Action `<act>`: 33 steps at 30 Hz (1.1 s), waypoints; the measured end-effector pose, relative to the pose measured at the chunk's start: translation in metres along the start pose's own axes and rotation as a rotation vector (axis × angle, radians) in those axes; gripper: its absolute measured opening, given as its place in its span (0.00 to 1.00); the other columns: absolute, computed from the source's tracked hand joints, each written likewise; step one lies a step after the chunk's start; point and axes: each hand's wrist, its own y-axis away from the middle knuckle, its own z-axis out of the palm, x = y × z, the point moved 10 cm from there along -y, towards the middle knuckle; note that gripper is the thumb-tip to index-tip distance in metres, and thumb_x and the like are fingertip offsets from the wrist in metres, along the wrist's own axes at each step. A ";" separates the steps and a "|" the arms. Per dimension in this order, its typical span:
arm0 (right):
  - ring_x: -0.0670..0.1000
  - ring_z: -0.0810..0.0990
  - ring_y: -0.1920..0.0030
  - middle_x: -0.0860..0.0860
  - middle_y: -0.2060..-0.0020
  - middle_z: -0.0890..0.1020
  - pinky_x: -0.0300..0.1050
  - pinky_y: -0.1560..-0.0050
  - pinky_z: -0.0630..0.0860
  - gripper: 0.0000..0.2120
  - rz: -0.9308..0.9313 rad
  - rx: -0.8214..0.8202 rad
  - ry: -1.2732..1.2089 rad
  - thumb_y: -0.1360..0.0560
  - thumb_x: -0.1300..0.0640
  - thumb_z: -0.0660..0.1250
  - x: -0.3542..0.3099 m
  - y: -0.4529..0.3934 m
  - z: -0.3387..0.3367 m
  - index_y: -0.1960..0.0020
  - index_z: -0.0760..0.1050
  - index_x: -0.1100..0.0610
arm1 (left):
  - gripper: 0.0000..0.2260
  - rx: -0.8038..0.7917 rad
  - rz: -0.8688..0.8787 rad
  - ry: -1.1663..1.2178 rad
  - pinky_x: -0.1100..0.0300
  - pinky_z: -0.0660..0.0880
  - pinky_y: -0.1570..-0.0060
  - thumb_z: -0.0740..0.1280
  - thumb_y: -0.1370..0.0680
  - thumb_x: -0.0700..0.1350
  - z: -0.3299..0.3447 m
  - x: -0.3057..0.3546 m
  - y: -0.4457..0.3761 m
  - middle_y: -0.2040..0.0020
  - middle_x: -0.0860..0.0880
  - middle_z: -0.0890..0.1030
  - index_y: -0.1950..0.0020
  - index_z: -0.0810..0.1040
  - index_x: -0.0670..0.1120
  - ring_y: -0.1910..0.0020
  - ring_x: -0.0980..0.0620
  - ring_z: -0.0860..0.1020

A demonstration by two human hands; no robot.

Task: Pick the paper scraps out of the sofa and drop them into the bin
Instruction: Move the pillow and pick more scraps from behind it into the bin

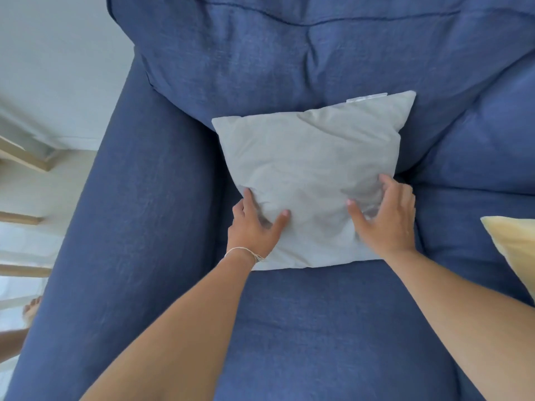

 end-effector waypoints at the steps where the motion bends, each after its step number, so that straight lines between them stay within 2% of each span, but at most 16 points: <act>1: 0.59 0.68 0.36 0.57 0.36 0.69 0.58 0.33 0.68 0.42 0.034 -0.007 -0.021 0.31 0.33 0.69 0.001 -0.008 0.000 0.25 0.59 0.52 | 0.51 -0.022 -0.018 0.000 0.45 0.69 0.31 0.63 0.36 0.78 -0.001 0.002 -0.007 0.22 0.51 0.57 0.22 0.42 0.62 0.30 0.44 0.70; 4: 0.55 0.62 0.27 0.53 0.25 0.58 0.51 0.29 0.63 0.51 0.143 -0.133 -0.182 0.33 0.33 0.73 -0.002 -0.029 0.011 0.21 0.45 0.41 | 0.57 0.000 -0.017 0.295 0.46 0.69 0.29 0.73 0.42 0.75 -0.008 0.011 -0.025 0.25 0.53 0.63 0.22 0.44 0.64 0.29 0.49 0.69; 7: 0.49 0.60 0.25 0.49 0.22 0.55 0.43 0.33 0.58 0.57 0.146 -0.227 -0.323 0.31 0.38 0.75 -0.014 -0.038 0.026 0.20 0.37 0.41 | 0.50 0.072 0.068 0.542 0.52 0.71 0.30 0.80 0.39 0.64 -0.014 0.028 -0.028 0.31 0.60 0.72 0.24 0.58 0.56 0.33 0.59 0.73; 9: 0.41 0.59 0.29 0.43 0.25 0.57 0.41 0.32 0.57 0.57 0.119 -0.186 -0.361 0.32 0.39 0.76 -0.018 -0.036 0.023 0.19 0.38 0.43 | 0.45 0.110 0.123 0.564 0.53 0.73 0.32 0.81 0.38 0.61 -0.018 0.039 -0.016 0.33 0.59 0.74 0.27 0.64 0.54 0.34 0.61 0.74; 11: 0.37 0.59 0.29 0.38 0.27 0.57 0.42 0.29 0.59 0.57 0.111 -0.128 -0.400 0.33 0.38 0.77 -0.019 -0.027 0.014 0.19 0.41 0.43 | 0.42 0.125 0.150 0.578 0.52 0.73 0.33 0.81 0.37 0.60 -0.019 0.043 0.003 0.33 0.58 0.74 0.28 0.64 0.54 0.34 0.60 0.74; 13: 0.40 0.61 0.26 0.39 0.24 0.59 0.49 0.24 0.62 0.56 0.122 -0.100 -0.409 0.34 0.37 0.77 -0.019 -0.011 0.005 0.19 0.45 0.43 | 0.43 0.146 0.139 0.581 0.52 0.73 0.33 0.81 0.36 0.61 -0.023 0.042 0.030 0.33 0.59 0.73 0.28 0.63 0.56 0.34 0.61 0.74; 15: 0.42 0.62 0.24 0.42 0.23 0.62 0.54 0.25 0.64 0.54 0.131 -0.093 -0.418 0.35 0.37 0.77 -0.027 0.011 -0.006 0.20 0.48 0.43 | 0.43 0.194 0.123 0.583 0.51 0.73 0.33 0.80 0.37 0.62 -0.032 0.044 0.058 0.33 0.59 0.73 0.28 0.63 0.56 0.33 0.59 0.73; 19: 0.41 0.64 0.24 0.37 0.24 0.64 0.55 0.26 0.66 0.49 0.157 -0.094 -0.536 0.31 0.43 0.78 -0.042 0.069 -0.028 0.20 0.52 0.41 | 0.41 0.305 0.024 0.586 0.53 0.74 0.36 0.80 0.36 0.60 -0.057 0.038 0.109 0.36 0.63 0.74 0.28 0.64 0.58 0.36 0.61 0.75; 21: 0.41 0.66 0.25 0.36 0.25 0.65 0.55 0.28 0.67 0.48 0.224 -0.124 -0.555 0.31 0.42 0.78 -0.031 0.097 -0.026 0.21 0.52 0.39 | 0.39 0.294 -0.035 0.538 0.53 0.75 0.39 0.79 0.35 0.62 -0.058 0.026 0.126 0.37 0.63 0.75 0.29 0.64 0.61 0.37 0.60 0.76; 23: 0.43 0.69 0.27 0.38 0.26 0.68 0.57 0.30 0.70 0.49 0.321 -0.154 -0.497 0.34 0.37 0.76 -0.011 0.122 -0.015 0.21 0.52 0.38 | 0.40 0.255 -0.115 0.432 0.51 0.75 0.40 0.76 0.36 0.67 -0.046 0.007 0.135 0.38 0.63 0.74 0.29 0.63 0.62 0.38 0.56 0.76; 26: 0.48 0.76 0.36 0.43 0.30 0.71 0.57 0.37 0.75 0.49 0.467 -0.267 -0.339 0.36 0.30 0.71 0.013 0.149 0.013 0.22 0.50 0.36 | 0.43 0.144 -0.265 0.262 0.47 0.75 0.41 0.71 0.38 0.71 -0.016 -0.030 0.138 0.41 0.56 0.74 0.28 0.62 0.56 0.39 0.48 0.75; 28: 0.52 0.75 0.43 0.48 0.31 0.69 0.54 0.44 0.75 0.48 0.556 -0.394 -0.209 0.33 0.29 0.68 0.025 0.159 0.033 0.22 0.46 0.35 | 0.45 0.056 -0.374 0.164 0.47 0.75 0.41 0.70 0.37 0.71 0.002 -0.053 0.137 0.42 0.50 0.74 0.27 0.61 0.53 0.41 0.43 0.76; 30: 0.57 0.72 0.39 0.53 0.31 0.64 0.55 0.43 0.74 0.51 0.608 -0.456 -0.088 0.33 0.29 0.67 0.035 0.156 0.043 0.22 0.41 0.39 | 0.49 -0.013 -0.448 0.040 0.48 0.73 0.40 0.68 0.38 0.74 0.008 -0.068 0.129 0.39 0.45 0.73 0.25 0.57 0.50 0.40 0.40 0.76; 31: 0.60 0.69 0.35 0.54 0.30 0.62 0.57 0.38 0.72 0.52 0.595 -0.432 -0.033 0.34 0.30 0.68 0.036 0.146 0.042 0.22 0.41 0.40 | 0.52 -0.019 -0.464 -0.041 0.47 0.71 0.38 0.67 0.39 0.76 0.006 -0.072 0.123 0.38 0.44 0.71 0.24 0.55 0.50 0.38 0.39 0.74; 33: 0.61 0.61 0.27 0.55 0.26 0.58 0.60 0.30 0.66 0.52 0.446 -0.317 0.047 0.36 0.36 0.71 0.022 0.117 0.036 0.21 0.45 0.44 | 0.56 0.065 -0.408 -0.206 0.45 0.68 0.35 0.63 0.40 0.80 -0.007 -0.065 0.107 0.33 0.42 0.66 0.23 0.51 0.48 0.33 0.39 0.69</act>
